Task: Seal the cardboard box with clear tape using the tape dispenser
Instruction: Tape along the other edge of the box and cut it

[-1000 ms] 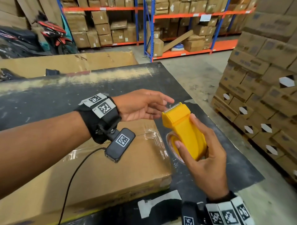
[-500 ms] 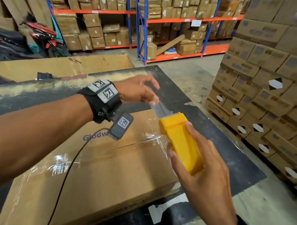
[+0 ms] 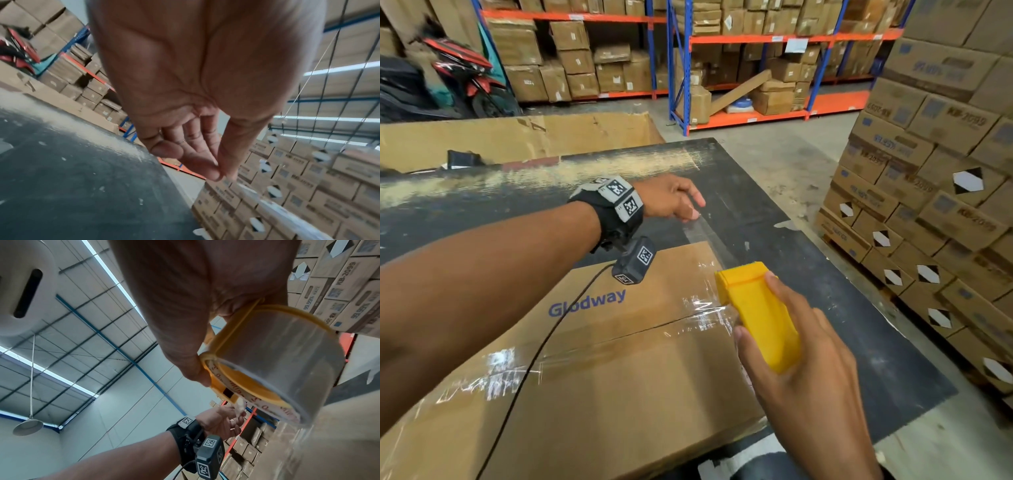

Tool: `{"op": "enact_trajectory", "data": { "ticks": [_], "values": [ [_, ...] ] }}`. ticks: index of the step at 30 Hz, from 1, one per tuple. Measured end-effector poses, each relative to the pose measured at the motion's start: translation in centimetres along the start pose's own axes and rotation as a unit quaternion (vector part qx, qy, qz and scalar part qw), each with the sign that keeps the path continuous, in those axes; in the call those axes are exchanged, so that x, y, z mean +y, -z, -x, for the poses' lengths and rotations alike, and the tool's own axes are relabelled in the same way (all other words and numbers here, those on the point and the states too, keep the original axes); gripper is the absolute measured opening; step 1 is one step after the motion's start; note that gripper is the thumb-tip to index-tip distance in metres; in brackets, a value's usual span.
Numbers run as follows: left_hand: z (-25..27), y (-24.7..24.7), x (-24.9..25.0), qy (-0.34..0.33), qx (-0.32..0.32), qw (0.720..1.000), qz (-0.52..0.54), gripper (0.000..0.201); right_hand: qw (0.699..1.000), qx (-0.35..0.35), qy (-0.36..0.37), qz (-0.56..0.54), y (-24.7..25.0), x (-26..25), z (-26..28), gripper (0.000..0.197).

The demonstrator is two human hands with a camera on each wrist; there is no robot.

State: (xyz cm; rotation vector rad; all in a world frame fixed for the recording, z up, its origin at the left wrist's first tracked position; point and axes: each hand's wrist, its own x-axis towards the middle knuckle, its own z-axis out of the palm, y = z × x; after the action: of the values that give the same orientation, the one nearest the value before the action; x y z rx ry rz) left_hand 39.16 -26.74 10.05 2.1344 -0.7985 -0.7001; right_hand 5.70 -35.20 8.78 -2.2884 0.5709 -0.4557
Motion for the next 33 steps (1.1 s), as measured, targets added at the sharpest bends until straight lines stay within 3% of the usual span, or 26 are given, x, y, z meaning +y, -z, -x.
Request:
{"op": "enact_trajectory", "data": {
  "ticks": [7,16,18,23,27,30,33],
  "values": [
    [-3.5,-0.8,-2.5,0.023,0.017,0.996,-0.08,0.021,0.999,-0.032,-0.031,0.022,-1.3,-0.5,-3.2,0.066],
    [-5.8,-2.6,-3.8,0.029,-0.003,0.984,-0.176,0.033,0.996,-0.066,-0.05,0.045,-2.3,-1.0,-4.9,0.066],
    [-6.2,-3.2,-3.8,0.021,-0.027,0.971,-0.237,0.039,0.995,-0.072,-0.056,0.05,-2.4,-1.0,-5.1,0.066],
    [-6.3,-4.1,-3.5,0.027,-0.043,0.898,-0.438,0.046,0.992,-0.087,-0.065,0.07,-2.1,-1.0,-5.1,0.067],
    [-4.7,-2.7,-3.0,-0.04,-0.015,0.932,-0.359,0.039,0.991,-0.09,-0.058,0.081,-2.1,-1.1,-5.1,0.067],
    [-0.8,-3.0,-3.3,-0.11,-0.094,0.929,-0.34,0.058,0.991,-0.089,-0.05,0.086,-2.1,-1.0,-5.1,0.065],
    [3.1,-4.8,-3.7,-0.094,-0.206,0.894,-0.386,0.082,0.991,-0.089,-0.048,0.088,-2.1,-1.2,-5.2,0.065]
  ]
}}
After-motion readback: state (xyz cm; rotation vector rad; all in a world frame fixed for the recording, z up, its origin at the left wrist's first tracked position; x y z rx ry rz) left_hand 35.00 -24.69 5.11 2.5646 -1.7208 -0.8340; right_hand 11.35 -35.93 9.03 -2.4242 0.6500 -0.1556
